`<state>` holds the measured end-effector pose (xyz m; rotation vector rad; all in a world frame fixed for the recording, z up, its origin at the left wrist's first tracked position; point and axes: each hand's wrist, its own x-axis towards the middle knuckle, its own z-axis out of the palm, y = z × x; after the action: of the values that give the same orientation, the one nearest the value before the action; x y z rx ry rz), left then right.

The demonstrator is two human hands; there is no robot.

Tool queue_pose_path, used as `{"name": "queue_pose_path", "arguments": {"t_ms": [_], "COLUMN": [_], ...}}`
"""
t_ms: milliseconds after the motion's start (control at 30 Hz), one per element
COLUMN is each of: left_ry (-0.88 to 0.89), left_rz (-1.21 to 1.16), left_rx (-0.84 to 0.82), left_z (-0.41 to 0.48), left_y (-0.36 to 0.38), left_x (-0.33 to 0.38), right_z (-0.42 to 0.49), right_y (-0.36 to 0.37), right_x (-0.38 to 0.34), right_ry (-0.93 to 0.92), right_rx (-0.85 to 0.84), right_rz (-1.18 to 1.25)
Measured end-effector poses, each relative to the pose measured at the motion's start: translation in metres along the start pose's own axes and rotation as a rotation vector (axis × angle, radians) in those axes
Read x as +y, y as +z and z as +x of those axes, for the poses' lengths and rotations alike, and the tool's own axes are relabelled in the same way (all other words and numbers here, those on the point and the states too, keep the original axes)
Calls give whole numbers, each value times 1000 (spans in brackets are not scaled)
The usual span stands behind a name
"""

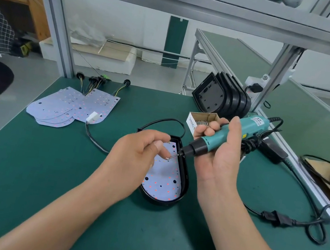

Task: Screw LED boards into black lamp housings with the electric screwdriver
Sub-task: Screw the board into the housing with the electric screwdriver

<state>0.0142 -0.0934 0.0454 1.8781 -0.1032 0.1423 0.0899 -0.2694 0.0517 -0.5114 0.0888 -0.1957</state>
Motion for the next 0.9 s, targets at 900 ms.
{"name": "queue_pose_path", "arguments": {"t_ms": [900], "left_ry": [375], "left_rz": [1066], "left_rx": [-371], "left_z": [12], "left_y": [9], "left_x": [7], "right_z": [12], "right_y": [-12], "right_x": [-16], "right_ry": [-28], "right_rx": [44], "right_rz": [-31]}}
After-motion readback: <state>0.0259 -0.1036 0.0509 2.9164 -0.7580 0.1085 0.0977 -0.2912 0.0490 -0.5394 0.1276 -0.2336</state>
